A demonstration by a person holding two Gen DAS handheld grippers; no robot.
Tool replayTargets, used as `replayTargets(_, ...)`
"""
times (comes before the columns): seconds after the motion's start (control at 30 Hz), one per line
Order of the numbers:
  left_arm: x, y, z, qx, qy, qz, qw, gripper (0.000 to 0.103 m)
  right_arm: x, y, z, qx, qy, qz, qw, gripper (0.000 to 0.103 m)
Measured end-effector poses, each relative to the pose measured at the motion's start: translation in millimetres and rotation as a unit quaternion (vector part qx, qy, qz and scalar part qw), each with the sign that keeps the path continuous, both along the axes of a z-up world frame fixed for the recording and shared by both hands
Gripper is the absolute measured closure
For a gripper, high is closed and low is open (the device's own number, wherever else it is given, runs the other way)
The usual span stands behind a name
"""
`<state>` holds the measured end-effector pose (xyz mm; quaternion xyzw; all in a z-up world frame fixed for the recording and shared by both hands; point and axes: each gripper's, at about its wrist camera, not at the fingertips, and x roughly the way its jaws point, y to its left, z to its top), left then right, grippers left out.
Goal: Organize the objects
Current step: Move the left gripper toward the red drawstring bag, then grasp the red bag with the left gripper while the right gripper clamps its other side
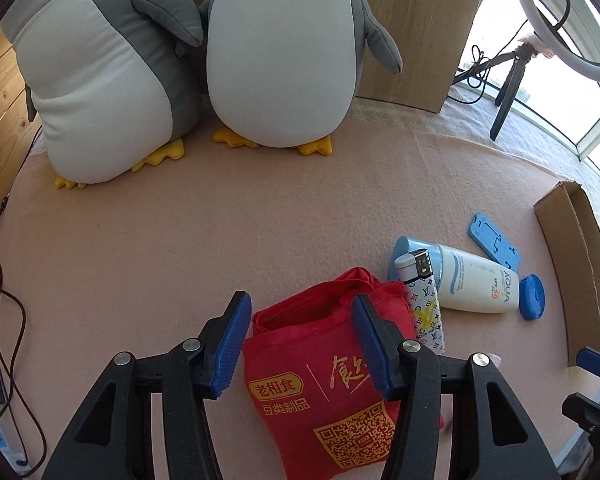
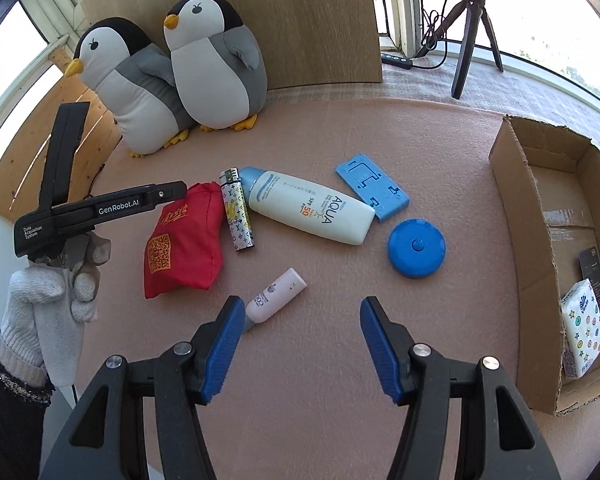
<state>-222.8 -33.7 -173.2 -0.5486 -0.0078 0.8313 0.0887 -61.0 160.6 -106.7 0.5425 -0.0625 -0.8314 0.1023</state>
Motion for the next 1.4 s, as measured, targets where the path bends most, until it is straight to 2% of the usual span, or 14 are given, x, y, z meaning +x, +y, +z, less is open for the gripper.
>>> replayTargets(0.33, 1, 7, -8, 0.009, -0.017, -0.035, 0.9992, 0.049, 10, 10, -2, 0.009, -0.002, -0.009, 1.000, 0.047)
replayTargets(0.53, 19, 12, -8, 0.002, -0.017, -0.057, 0.9982, 0.049, 11, 7, -2, 0.008, -0.003, -0.005, 1.000, 0.047)
replayTargets(0.8, 66, 13, -8, 0.018, -0.022, -0.065, 0.9975, 0.049, 15, 2, -1, 0.004, -0.002, 0.004, 1.000, 0.047)
replayTargets(1.13, 145, 23, -5, 0.030, -0.024, -0.084, 0.9957, 0.049, 23, -9, -4, -0.004, -0.005, 0.020, 1.000, 0.047)
replayTargets(1.3, 172, 38, 1, 0.022, -0.012, -0.106, 0.9940, 0.049, 30, -20, -10, -0.004, -0.012, 0.035, 0.999, 0.047)
replayTargets(1.4, 179, 34, 10, 0.021, 0.002, -0.100, 0.9947, 0.049, 35, -26, -14, -0.007, -0.018, 0.040, 0.999, 0.047)
